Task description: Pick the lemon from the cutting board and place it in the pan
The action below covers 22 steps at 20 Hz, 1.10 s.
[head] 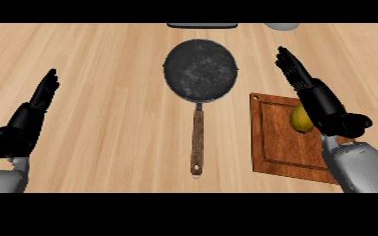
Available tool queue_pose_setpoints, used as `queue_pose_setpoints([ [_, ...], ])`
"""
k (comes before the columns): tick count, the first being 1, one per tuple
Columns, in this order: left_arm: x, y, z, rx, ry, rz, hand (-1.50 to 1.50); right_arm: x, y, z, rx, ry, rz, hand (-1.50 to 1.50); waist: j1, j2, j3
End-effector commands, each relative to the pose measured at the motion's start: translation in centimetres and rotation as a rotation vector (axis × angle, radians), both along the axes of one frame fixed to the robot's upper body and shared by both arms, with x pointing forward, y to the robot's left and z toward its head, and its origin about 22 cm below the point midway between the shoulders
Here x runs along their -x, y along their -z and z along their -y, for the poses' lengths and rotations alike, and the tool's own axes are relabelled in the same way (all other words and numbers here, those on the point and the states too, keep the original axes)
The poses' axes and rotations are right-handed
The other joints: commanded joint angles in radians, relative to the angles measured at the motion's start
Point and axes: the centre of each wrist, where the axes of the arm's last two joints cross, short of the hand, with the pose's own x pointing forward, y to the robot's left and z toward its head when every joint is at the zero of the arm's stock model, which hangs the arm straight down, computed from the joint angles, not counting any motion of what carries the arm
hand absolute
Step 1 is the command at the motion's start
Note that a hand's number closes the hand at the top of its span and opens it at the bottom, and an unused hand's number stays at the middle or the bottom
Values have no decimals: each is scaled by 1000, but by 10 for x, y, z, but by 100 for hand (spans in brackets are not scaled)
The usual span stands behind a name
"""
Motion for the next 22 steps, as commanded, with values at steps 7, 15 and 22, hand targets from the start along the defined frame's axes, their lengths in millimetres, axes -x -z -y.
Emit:
queue_pose_setpoints([
  [7, -9, 4, 49, 391, -44, -96, 0, 2, -40, 146, 100, 352, 25, 150, -12, 24, 25],
  [15, -5, -20, 58, 421, -73, -100, 0, 104, 14, 225, 314, 485, 119, -150, -15, 13, 27],
  [22, -19, -6, 81, 417, -34, -108, 0, 78, -40, 250, 498, 377, 145, -150, 9, 19, 25],
])
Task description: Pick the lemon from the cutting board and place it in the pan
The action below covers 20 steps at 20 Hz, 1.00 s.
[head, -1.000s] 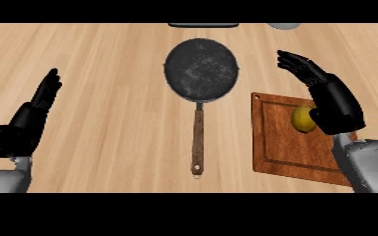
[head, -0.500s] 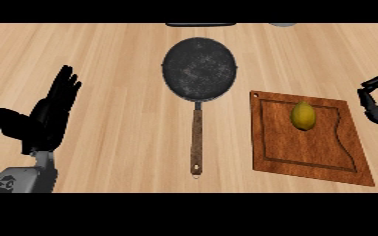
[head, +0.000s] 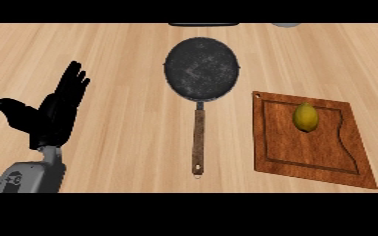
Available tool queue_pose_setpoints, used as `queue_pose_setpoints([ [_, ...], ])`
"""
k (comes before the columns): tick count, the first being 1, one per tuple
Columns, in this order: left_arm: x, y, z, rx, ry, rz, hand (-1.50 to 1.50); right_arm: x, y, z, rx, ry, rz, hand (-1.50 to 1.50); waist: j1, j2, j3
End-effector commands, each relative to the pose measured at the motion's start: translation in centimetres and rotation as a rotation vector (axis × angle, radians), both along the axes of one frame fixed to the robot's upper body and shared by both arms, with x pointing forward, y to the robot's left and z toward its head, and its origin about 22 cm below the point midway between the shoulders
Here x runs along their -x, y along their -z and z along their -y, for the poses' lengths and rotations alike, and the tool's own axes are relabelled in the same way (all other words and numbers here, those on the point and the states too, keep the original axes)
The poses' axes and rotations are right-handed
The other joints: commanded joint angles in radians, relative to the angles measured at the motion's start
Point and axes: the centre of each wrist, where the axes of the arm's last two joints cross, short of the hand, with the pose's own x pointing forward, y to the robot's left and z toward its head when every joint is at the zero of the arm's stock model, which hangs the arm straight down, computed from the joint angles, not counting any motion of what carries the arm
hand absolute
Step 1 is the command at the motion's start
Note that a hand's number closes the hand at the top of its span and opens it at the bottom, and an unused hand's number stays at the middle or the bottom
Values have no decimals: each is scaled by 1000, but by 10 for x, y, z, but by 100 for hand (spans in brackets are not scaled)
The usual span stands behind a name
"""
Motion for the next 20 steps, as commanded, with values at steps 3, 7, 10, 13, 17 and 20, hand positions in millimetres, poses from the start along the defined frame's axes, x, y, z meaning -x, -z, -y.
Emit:
queue_pose_setpoints([
  [3, -9, -12, 0, -7, 5, 4, 0, -29, -43, -19, 175, -51, -81, -150, 16, 1, -1],
  [7, 1, -6, 6, 4, 14, -2, 0, -39, -69, -43, 390, -44, -220, -150, 25, -1, -3],
  [10, 2, -13, 10, 0, 29, -3, 0, -55, -57, -58, 436, -73, -286, -150, 28, 2, -1],
  [13, -2, -11, 22, 9, -4, -1, 0, -70, -60, -71, 508, -95, -389, -150, 28, 3, -1],
  [17, -7, -24, 7, -1, 21, -2, 0, -78, -51, -79, 605, -146, -630, -150, 39, 4, -1],
  [20, 6, -7, 14, 12, 33, -13, 0, -85, -48, -88, 648, -200, -699, -150, 32, 3, -1],
])
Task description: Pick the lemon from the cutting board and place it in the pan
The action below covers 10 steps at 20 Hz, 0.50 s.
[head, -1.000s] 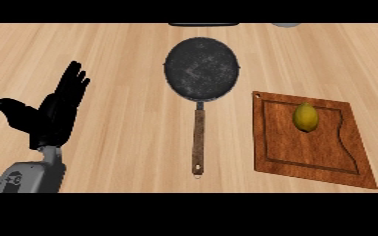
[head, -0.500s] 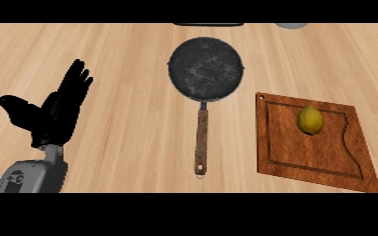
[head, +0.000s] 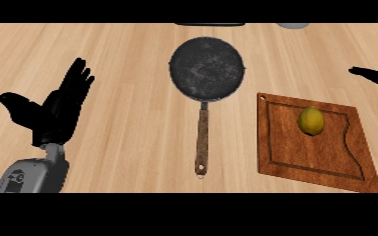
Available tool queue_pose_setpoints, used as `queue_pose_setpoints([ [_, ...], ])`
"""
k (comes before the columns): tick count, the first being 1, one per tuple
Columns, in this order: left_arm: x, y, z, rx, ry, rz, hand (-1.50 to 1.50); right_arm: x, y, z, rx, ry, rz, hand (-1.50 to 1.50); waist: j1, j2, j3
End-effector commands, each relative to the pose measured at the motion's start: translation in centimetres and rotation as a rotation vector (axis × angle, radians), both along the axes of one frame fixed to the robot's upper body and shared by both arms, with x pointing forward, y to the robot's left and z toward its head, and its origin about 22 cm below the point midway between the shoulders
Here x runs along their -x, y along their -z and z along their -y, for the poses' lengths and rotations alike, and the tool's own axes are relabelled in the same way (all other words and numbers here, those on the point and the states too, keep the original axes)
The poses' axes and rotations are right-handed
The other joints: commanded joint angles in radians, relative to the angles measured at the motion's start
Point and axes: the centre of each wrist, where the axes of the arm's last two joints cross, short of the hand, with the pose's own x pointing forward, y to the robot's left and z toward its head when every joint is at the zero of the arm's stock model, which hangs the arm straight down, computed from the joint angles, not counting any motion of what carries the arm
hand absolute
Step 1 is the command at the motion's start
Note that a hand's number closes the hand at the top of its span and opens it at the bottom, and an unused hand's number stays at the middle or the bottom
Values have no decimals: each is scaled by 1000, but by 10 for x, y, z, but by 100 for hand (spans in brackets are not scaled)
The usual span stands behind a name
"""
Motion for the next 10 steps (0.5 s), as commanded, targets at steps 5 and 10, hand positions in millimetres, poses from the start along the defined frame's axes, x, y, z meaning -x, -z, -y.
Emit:
queue_pose_setpoints([
  [5, 12, -3, -9, 13, -10, 7, 0, 10, 13, -46, 138, -75, -114, -150, -20, -5, 1],
  [10, 1, -3, 6, 10, -35, 21, 0, 5, -2, -67, 297, -45, -51, -150, -21, -4, 1],
])
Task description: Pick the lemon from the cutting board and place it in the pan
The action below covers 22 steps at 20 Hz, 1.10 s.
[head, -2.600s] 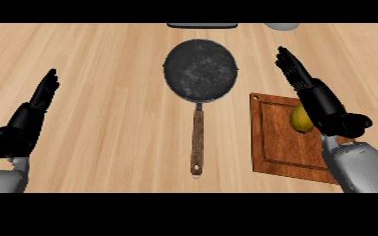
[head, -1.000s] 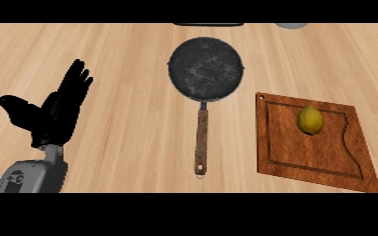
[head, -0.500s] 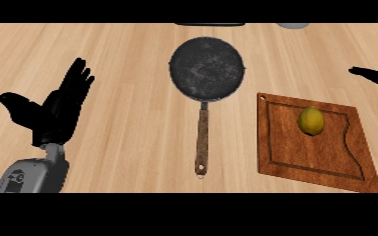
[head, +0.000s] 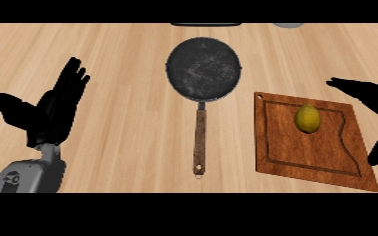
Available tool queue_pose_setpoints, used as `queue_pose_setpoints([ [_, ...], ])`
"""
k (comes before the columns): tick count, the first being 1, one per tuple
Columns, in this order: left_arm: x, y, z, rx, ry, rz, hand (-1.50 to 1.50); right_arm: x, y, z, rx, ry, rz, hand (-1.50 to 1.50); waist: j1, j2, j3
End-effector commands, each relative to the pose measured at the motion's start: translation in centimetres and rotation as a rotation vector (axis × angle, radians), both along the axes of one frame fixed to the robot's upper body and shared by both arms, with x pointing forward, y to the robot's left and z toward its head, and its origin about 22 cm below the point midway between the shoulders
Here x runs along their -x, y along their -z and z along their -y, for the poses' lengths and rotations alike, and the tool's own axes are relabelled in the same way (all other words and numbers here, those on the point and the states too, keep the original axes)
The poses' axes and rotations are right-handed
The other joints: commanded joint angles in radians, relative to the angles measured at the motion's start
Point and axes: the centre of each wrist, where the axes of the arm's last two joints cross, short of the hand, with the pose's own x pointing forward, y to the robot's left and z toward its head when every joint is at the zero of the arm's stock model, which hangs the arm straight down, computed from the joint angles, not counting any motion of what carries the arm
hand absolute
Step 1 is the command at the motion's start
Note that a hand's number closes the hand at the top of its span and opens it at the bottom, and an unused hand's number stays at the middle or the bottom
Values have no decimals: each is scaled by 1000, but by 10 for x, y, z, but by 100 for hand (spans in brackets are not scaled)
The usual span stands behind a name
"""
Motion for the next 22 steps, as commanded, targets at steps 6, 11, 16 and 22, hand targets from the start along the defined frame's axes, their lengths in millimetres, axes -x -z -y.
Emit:
queue_pose_setpoints([
  [6, -7, 6, 2, 2, -14, -3, 0, -2, 14, -31, 88, 11, 71, -150, -2, 1, 0],
  [11, 3, -10, -16, -15, -4, -3, 0, -3, 7, -63, 77, 2, 26, -150, 2, 0, 0],
  [16, -11, -3, -9, 6, 7, 15, 0, -27, 7, -57, 132, 54, 7, -150, 1, 1, 0],
  [22, 12, -10, 1, -10, -3, -7, 0, -25, 35, -32, 122, 82, 7, -150, 2, 0, 1],
])
